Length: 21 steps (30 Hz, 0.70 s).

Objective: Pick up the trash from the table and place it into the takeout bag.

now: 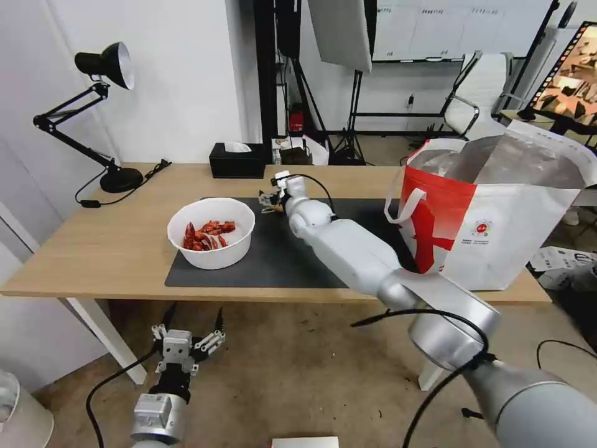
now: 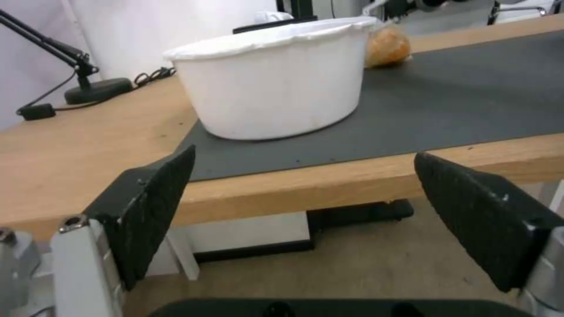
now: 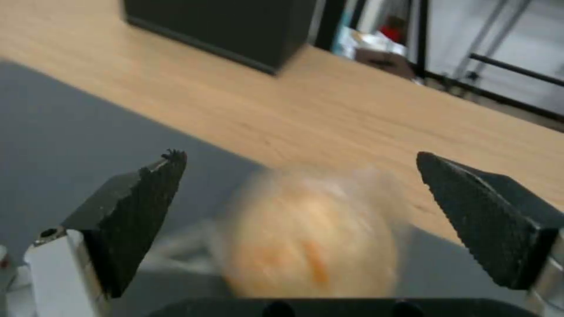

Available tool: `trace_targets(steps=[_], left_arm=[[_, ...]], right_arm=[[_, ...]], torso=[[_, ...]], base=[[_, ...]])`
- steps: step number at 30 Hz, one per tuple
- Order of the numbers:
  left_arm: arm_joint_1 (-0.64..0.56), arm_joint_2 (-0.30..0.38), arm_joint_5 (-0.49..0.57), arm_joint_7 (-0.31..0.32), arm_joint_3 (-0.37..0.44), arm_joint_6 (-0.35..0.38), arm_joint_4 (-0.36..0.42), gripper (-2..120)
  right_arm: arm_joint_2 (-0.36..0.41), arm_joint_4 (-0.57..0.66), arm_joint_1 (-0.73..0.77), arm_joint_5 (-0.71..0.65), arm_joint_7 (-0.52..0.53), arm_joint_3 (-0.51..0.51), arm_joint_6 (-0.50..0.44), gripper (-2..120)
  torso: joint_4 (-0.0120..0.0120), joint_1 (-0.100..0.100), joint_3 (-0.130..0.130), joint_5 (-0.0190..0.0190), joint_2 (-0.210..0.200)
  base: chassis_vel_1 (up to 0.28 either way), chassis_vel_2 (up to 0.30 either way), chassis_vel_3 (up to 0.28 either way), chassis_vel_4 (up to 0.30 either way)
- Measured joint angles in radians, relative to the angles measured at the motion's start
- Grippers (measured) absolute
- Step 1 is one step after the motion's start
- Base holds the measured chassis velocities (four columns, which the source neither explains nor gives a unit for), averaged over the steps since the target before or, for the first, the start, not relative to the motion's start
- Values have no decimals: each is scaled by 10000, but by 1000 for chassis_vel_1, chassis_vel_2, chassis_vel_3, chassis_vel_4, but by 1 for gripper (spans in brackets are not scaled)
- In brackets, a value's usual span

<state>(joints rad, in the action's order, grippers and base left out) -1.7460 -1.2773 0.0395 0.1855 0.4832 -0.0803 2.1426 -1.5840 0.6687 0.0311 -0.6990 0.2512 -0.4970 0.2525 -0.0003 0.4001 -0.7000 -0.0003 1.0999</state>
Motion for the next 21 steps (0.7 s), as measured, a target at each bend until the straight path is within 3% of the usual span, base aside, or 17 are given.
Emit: trace_targets(steps=[6,15,21], left_arm=[[15,-50,-10,0,-45,-47,-47,100],[-78,-127,-50,0,-15,-111,52,100],[-244,-194,-80,0,113,-223,189,100]], right_arm=[[53,-67,201,185,239,18,165,100],[78,-341,0,-205,-481,17,150,100],[104,-323,-21,-322,-449,-11,730,82]], torso=[[1,-1,0,3,0],[3,-1,0,3,1],[2,-1,0,3,1]], base=[[0,0,0,0],[0,0,0,0],[0,0,0,0]])
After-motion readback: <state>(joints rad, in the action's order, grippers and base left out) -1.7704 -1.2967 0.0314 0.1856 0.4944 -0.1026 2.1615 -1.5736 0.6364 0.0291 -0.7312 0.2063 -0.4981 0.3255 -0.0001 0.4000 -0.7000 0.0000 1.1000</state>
